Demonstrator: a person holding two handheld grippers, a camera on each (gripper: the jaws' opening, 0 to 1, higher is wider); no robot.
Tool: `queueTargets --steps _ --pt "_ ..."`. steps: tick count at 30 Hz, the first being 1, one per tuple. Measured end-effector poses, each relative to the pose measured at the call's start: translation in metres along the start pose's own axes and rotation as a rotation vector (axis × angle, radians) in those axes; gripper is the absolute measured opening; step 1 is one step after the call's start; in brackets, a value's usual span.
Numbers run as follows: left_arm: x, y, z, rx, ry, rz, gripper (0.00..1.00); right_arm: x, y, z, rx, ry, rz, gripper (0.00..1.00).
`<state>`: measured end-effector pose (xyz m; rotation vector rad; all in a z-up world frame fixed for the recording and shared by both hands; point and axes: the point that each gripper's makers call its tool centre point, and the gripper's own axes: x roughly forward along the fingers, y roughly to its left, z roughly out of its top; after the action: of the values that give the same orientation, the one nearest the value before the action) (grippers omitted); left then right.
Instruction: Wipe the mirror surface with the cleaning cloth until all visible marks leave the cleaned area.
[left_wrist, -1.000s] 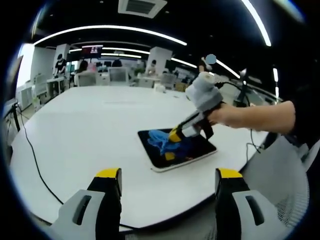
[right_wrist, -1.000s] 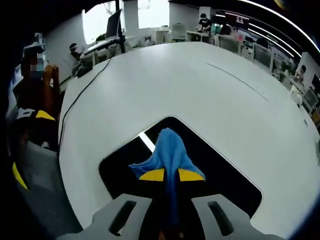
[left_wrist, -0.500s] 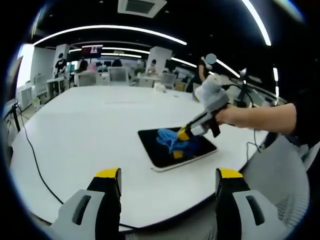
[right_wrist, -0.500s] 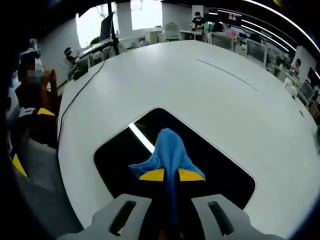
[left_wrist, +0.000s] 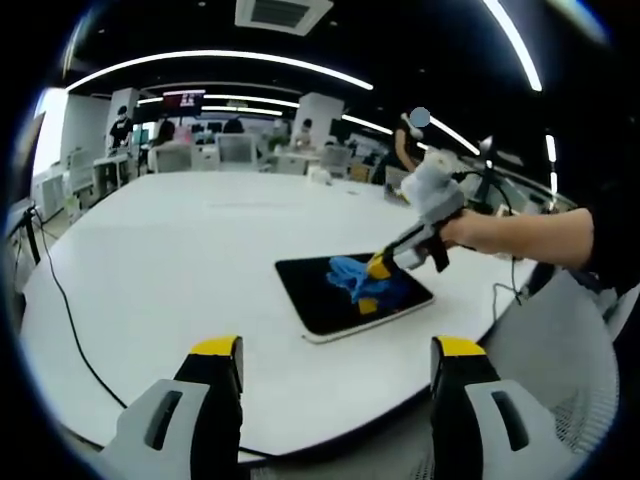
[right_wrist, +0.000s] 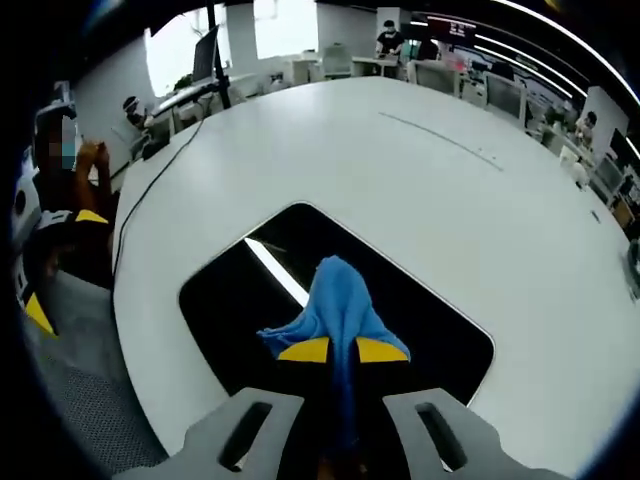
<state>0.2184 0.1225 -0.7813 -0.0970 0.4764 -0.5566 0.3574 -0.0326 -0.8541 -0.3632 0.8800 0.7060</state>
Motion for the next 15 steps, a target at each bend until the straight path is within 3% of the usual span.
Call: queueTargets --steps 15 --pt "0.000 0.000 -0.001 -0.005 0.005 0.002 0.77 -0.011 -0.019 -0.015 0.046 0.003 -0.026 0.02"
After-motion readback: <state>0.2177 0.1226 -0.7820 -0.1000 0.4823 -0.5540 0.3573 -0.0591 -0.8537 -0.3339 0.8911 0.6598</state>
